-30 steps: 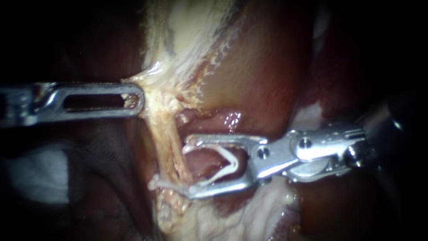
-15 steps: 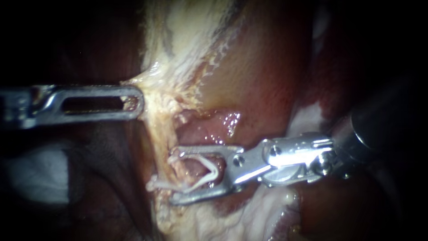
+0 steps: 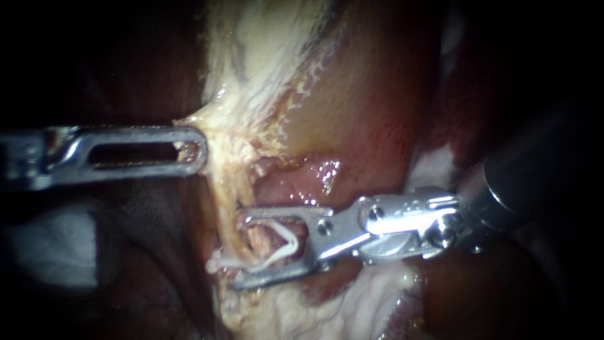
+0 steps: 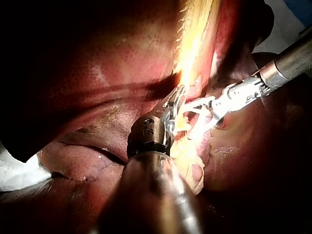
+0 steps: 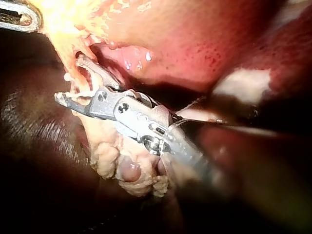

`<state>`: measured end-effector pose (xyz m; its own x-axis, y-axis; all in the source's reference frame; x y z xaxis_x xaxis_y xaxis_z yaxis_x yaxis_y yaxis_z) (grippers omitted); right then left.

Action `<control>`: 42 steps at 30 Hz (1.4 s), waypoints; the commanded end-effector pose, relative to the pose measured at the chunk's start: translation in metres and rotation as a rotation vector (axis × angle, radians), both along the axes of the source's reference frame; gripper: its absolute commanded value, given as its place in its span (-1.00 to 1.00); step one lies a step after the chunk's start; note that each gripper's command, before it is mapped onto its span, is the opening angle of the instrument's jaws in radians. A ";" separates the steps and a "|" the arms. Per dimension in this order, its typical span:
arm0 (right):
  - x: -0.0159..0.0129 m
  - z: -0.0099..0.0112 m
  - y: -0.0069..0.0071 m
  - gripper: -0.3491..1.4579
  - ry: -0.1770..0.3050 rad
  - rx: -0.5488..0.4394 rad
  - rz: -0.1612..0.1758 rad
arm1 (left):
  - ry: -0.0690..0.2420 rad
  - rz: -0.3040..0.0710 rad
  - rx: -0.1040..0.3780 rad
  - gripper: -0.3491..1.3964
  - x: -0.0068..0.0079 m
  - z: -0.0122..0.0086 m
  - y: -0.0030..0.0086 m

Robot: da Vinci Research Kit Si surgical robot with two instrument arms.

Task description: Clipping second clip left tube

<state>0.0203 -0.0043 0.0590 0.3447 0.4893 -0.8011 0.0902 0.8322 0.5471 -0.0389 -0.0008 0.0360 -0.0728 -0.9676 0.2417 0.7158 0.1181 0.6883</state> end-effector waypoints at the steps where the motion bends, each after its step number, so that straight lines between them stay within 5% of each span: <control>1: 0.0003 0.0001 -0.0001 0.04 -0.006 -0.002 -0.004 | -0.001 0.001 0.000 -1.00 -0.0001 0.0001 0.0000; 33: 0.0019 -0.0002 -0.0015 -0.09 0.028 0.065 -0.055 | -0.002 0.001 0.001 -1.00 -0.0003 0.0001 -0.0001; 36: 0.0018 -0.0001 -0.0014 -0.44 0.028 0.065 -0.054 | -0.002 0.001 0.001 -1.00 -0.0003 0.0001 -0.0001; 38: 0.0017 0.0000 -0.0015 -0.96 0.017 0.058 -0.042 | -0.002 0.001 0.001 -1.00 -0.0003 0.0001 -0.0002; 42: 0.0016 0.0000 -0.0015 -1.00 0.000 0.048 -0.021 | -0.002 0.001 0.001 -1.00 -0.0003 0.0002 -0.0002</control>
